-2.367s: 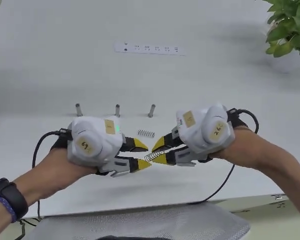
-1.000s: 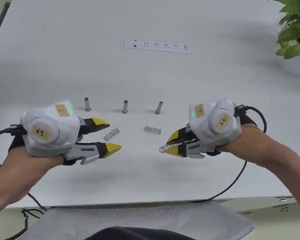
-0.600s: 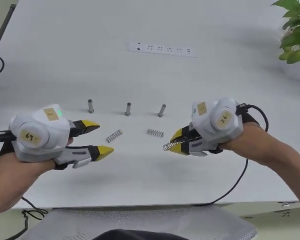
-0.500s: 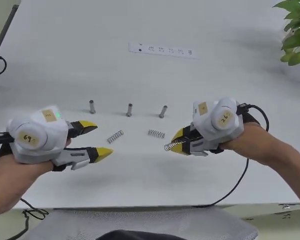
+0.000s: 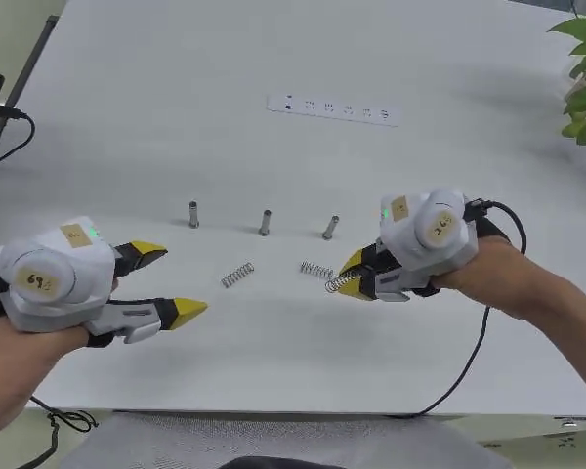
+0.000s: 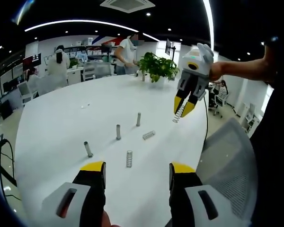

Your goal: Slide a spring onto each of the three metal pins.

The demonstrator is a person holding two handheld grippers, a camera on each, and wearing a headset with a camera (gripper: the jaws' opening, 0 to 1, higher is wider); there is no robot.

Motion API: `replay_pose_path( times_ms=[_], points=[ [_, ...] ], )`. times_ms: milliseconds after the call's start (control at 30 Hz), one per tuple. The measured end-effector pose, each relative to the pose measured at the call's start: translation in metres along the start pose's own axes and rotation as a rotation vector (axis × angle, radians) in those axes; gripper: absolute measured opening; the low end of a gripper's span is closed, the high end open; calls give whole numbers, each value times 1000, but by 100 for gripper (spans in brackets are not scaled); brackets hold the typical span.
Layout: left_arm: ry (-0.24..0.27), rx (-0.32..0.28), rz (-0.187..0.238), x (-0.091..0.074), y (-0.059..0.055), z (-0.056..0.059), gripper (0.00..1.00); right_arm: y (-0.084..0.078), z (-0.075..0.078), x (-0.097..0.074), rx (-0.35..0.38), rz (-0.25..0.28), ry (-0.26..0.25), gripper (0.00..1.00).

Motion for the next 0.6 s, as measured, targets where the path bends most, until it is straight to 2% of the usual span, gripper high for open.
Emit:
replay_pose_path(
  times_ms=[600],
  points=[
    [59,-30,8,-17,-4,-12,56,17,21,8,-21,-15,10,9]
  ],
)
Point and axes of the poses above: the centre of the closed fingertips' face, and the gripper's own axes: x roughly forward along the fingers, z roughly to its right, y roughly out of its top, the point moved 1 cm from there along -x, roughly backward along the fingers, and after that the axes turned 14 degrees about z, right-handed, at the moved point
